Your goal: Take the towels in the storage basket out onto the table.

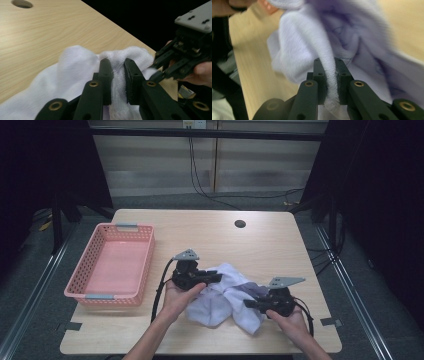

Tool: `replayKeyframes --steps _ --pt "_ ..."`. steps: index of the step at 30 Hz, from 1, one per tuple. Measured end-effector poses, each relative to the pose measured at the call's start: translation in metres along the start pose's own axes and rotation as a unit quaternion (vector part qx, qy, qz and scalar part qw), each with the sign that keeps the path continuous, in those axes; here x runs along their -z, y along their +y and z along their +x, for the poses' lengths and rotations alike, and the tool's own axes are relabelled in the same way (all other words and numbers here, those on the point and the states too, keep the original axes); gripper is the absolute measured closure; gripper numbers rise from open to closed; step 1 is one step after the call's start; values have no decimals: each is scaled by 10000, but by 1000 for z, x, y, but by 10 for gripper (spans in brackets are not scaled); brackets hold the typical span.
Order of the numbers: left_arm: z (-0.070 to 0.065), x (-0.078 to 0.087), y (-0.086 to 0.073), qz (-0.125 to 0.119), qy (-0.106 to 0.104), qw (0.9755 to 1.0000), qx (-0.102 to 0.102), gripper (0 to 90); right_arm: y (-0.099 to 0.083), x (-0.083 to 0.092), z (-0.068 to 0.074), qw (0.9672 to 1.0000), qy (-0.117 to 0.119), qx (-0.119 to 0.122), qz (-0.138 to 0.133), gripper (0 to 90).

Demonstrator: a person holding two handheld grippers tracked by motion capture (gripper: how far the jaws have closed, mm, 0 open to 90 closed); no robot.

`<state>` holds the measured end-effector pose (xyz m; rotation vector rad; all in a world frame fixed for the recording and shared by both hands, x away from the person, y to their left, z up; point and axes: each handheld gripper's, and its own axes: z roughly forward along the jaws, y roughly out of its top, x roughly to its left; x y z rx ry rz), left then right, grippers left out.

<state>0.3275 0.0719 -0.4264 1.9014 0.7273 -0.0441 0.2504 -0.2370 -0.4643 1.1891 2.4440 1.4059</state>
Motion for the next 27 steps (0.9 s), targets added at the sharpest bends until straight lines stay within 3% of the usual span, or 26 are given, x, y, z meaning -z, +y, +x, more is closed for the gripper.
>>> replayKeyframes --steps 2,3,6,11,16,18,19,20,21,22,24,27 --pt "7 7 -3 9 58 9999 92 804 3 13 -8 9996 -65 -127 -248 821" --pt "9 11 -4 26 211 9997 93 807 6 19 -13 9991 -136 -180 -368 818" --pt "16 22 -10 10 344 9993 118 814 15 35 -26 9962 -371 -341 -715 816" --pt "25 48 -11 -347 450 9978 348 822 31 53 -41 9906 -667 -467 -1097 827" --pt "27 87 6 -808 580 9944 354 825 60 76 -55 9826 -946 -494 -1517 832" --pt "23 103 12 -1026 565 9923 414 824 74 88 -59 9773 -1109 -508 -1733 832" --pt "20 110 15 -1024 558 9926 351 825 81 94 -61 9749 -1150 -535 -1831 832" --pt "16 117 17 -1017 739 9918 222 825 88 98 -63 9737 -1264 -457 -1842 832" --pt "14 123 19 -1078 747 9911 213 825 95 102 -65 9719 -1343 -460 -1877 832" --pt "13 128 20 -1174 620 9908 275 826 102 105 -69 9710 -1371 -474 -1902 832" --pt "11 139 22 -1313 797 9879 215 826 117 111 -75 9672 -1537 -463 -1969 833" --pt "16 150 19 -1380 1060 9838 428 826 137 124 -82 9597 -1670 -524 -2197 833"
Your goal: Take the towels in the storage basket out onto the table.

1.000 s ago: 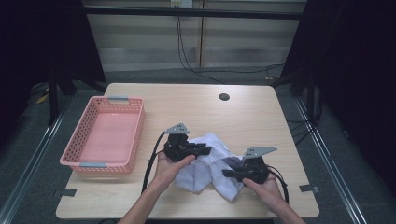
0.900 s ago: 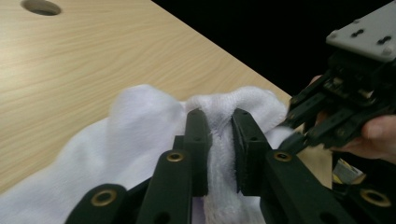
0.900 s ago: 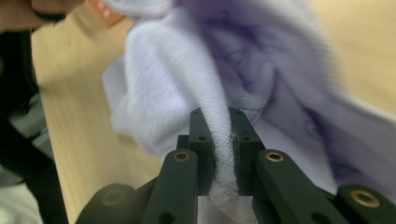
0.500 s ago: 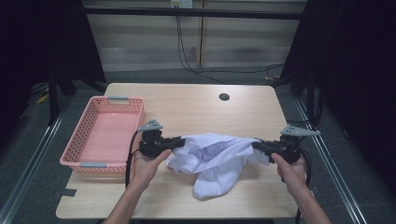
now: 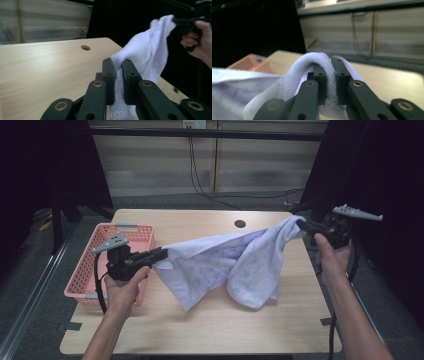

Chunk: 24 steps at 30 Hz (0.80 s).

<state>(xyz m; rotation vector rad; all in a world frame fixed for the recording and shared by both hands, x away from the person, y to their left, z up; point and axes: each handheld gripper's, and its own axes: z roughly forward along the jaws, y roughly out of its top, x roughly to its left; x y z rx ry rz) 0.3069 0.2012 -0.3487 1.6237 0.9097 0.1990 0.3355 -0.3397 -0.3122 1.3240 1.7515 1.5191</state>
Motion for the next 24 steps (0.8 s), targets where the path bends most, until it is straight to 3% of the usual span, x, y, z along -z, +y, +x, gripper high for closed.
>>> replayKeyframes --steps 2,4,6,8,10,12,14,20,24 --pt "9 1 -6 89 186 9997 97 826 10 -1 -9 9998 -177 -77 -71 831" --pt "19 -3 -17 236 144 9993 244 822 10 -7 -20 9993 -353 -83 70 805" --pt "24 -11 -29 415 182 9985 296 803 1 -14 -29 9991 -348 -95 228 741" --pt "27 -21 -37 610 -10 9973 406 667 -12 -25 -33 9974 -435 11 577 621" --pt "23 -29 -40 686 -8 9974 230 576 -27 -33 -33 9953 -430 147 851 629" --pt "19 -35 -40 731 -67 9971 206 536 -38 -36 -32 9959 -314 48 843 548" --pt "15 -42 -42 827 -79 9965 104 514 -47 -37 -32 9954 -362 23 888 510" --pt "11 -71 -70 1356 -440 9898 26 539 -67 -28 -37 9937 -383 -41 1053 462" --pt "17 -88 -95 1810 -446 9825 -51 510 -90 -22 -27 9923 -138 -16 1233 460"
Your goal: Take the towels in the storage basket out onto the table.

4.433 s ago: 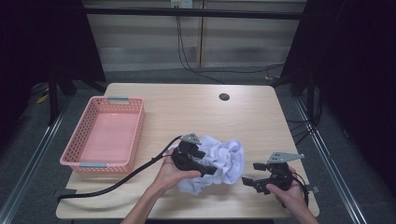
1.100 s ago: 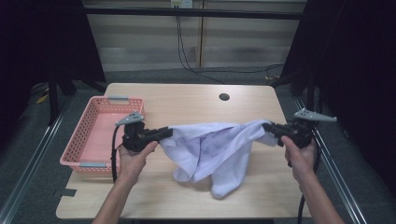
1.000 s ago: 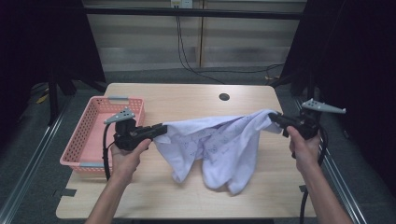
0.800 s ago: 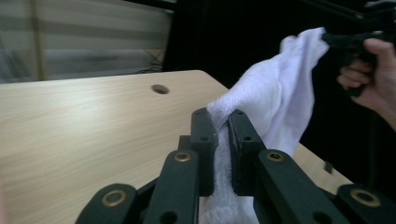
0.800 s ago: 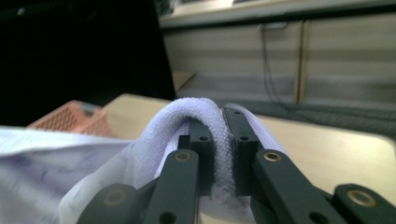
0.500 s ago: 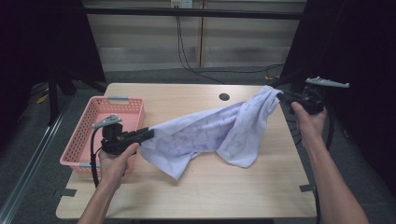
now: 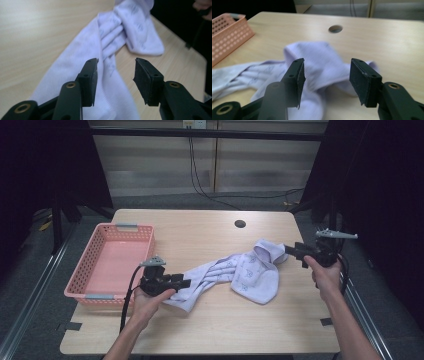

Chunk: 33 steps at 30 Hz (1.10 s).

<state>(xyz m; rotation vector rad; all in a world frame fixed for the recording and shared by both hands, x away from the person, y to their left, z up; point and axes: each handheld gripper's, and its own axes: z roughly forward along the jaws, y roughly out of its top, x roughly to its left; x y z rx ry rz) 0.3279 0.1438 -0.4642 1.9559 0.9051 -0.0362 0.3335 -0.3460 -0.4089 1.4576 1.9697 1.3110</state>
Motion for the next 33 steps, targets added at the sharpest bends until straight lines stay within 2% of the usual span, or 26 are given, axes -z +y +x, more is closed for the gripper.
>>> replayKeyframes --steps 2,5,6,7,8,9,10,11,12,15,17,19,20,21,22,24,26,27,28,30,31,33 --pt "3 -10 -6 372 29 9992 -159 468 -12 -1 7 9999 131 46 79 458" --pt "7 -23 -17 711 52 9973 -151 439 -35 -6 26 9989 325 158 307 438" --pt "6 -28 -20 851 50 9961 -226 440 -43 -8 32 9982 400 219 401 429" --pt "3 -29 -22 805 154 9959 -379 446 -50 -10 38 9974 510 199 465 424" --pt "1 -29 -21 852 293 9947 -493 501 -56 -11 44 9965 611 211 522 414" --pt "0 -29 -21 918 408 9933 -572 598 -62 -12 50 9959 697 222 537 409" --pt "-1 -29 -22 890 420 9933 -612 674 -68 -12 54 9950 801 193 561 401" --pt "-1 -29 -23 938 312 9937 -525 739 -73 -14 58 9940 867 233 629 392" --pt "-2 -28 -24 947 292 9940 -466 780 -78 -16 61 9932 898 267 688 387" --pt "-9 -29 -29 1019 -51 9944 -274 810 -92 -27 64 9901 988 310 950 373" --pt "-19 -30 -33 1088 -258 9931 -341 812 -98 -34 67 9876 970 401 1170 360" --pt "-27 -34 -36 1143 -520 9918 -250 810 -102 -40 69 9863 911 511 1275 357" --pt "-31 -37 -36 1162 -611 9909 -289 810 -104 -42 70 9852 877 558 1361 353" --pt "-34 -39 -36 1194 -689 9898 -349 809 -106 -44 71 9854 853 650 1324 372" --pt "-36 -42 -36 1202 -761 9892 -351 807 -106 -45 71 9854 777 740 1319 443" --pt "-40 -50 -34 1201 -868 9884 -332 807 -104 -45 69 9868 459 867 1289 699" --pt "-46 -57 -30 1215 -880 9877 -444 806 -101 -47 61 9876 351 804 1298 804" --pt "-48 -60 -28 1235 -914 9873 -396 806 -98 -48 57 9890 184 730 1276 823" --pt "-50 -62 -26 1213 -964 9872 -367 805 -96 -49 51 9896 179 682 1255 827" --pt "-53 -65 -22 1161 -1086 9866 -354 806 -93 -49 38 9907 4 625 1205 818" --pt "-55 -66 -21 1126 -1140 9865 -324 804 -93 -48 35 9911 -9 590 1191 793" --pt "-58 -60 -18 1016 -1114 9875 -452 797 -93 -42 31 9928 82 529 1073 683"
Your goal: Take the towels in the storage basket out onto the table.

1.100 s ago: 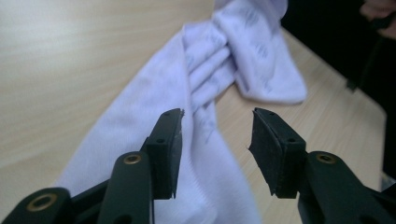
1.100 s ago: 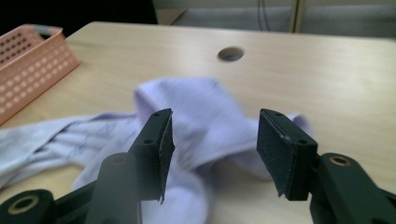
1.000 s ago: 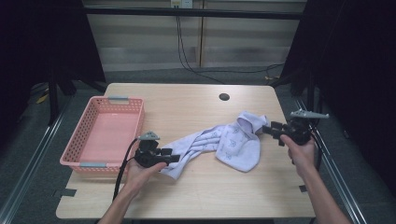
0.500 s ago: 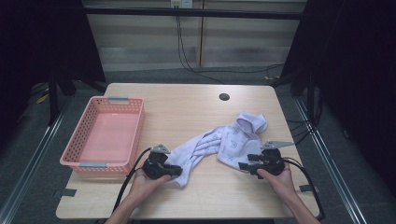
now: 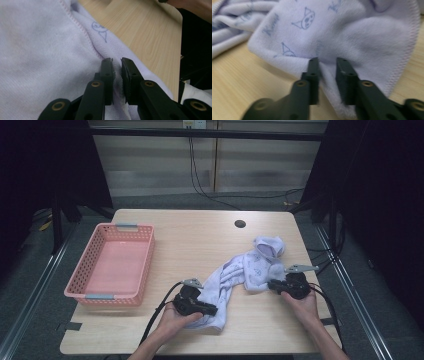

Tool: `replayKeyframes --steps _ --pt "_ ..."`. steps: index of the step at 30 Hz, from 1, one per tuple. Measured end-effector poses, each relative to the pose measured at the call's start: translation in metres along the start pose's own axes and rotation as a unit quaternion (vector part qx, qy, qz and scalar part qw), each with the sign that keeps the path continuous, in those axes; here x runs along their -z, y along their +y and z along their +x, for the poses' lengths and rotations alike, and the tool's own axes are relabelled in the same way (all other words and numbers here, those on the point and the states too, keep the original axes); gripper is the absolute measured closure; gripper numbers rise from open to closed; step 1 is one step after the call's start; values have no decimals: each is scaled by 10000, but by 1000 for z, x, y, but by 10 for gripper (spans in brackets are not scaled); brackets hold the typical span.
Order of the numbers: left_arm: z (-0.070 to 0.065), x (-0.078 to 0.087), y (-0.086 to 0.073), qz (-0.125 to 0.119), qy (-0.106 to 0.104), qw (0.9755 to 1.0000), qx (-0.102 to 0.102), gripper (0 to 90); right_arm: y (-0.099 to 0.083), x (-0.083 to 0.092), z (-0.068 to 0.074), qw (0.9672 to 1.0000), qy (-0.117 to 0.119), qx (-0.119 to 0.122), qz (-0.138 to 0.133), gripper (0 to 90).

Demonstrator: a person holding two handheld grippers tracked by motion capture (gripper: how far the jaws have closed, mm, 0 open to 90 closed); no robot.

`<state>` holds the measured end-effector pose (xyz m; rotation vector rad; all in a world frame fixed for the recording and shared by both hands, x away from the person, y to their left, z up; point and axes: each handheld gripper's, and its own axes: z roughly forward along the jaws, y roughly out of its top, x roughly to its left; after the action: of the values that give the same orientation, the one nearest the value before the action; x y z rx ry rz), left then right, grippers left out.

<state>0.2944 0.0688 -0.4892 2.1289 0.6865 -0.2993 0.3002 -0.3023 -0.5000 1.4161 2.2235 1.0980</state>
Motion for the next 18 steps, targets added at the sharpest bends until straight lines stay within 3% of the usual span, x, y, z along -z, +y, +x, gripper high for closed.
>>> replayKeyframes --steps 2,6,10,12,15,17,18 --pt "-2 11 0 -195 24 9998 -34 763 1 9 4 9998 84 -82 -186 634" --pt "-2 32 -4 -383 358 9986 -42 655 -3 28 26 9990 283 72 -329 556" --pt "-4 34 -17 -66 513 9983 -270 558 -13 42 53 9976 562 107 -379 525" --pt "-8 31 -20 20 406 9982 -445 518 -22 47 70 9965 760 158 -295 525" --pt "-11 25 -17 -7 223 9983 -535 466 -31 44 94 9942 1030 303 -55 520" --pt "-13 17 -15 126 203 9978 -621 461 -30 37 109 9920 1157 496 -11 500" --pt "-15 11 -15 206 311 9969 -688 489 -28 31 116 9900 1301 541 9 491"
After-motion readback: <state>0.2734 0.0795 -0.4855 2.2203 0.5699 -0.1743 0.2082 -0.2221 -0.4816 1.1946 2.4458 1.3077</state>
